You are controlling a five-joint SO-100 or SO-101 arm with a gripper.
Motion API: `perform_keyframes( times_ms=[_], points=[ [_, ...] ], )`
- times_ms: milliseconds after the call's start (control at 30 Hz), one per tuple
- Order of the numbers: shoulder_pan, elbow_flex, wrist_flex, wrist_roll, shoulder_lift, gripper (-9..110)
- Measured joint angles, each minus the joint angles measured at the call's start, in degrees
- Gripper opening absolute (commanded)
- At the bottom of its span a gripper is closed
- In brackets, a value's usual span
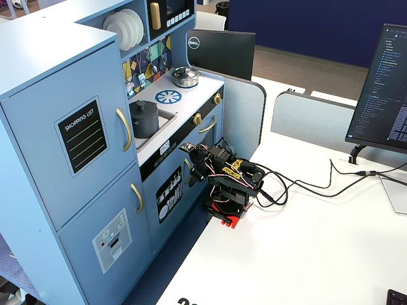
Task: Take off the lid from the gray recipient and place it on the counter
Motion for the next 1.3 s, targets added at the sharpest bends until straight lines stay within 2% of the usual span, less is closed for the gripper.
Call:
perform_keyframes(
  times_ms=[467,633,933,1200,1300],
  points=[
    [-0.09,0.0,0.0,0.18,0.0,0],
    [0.26,-3.87,-0.97,3.52,-0.18,0],
    [0.97,-24.17,-26.89,-4.48,-8.0,0],
    [-0.09,-32.08,-47.2,-5.45,-14.94,14],
    [0.26,-33.13,-50.8,-5.27,-15.73,17]
  ],
)
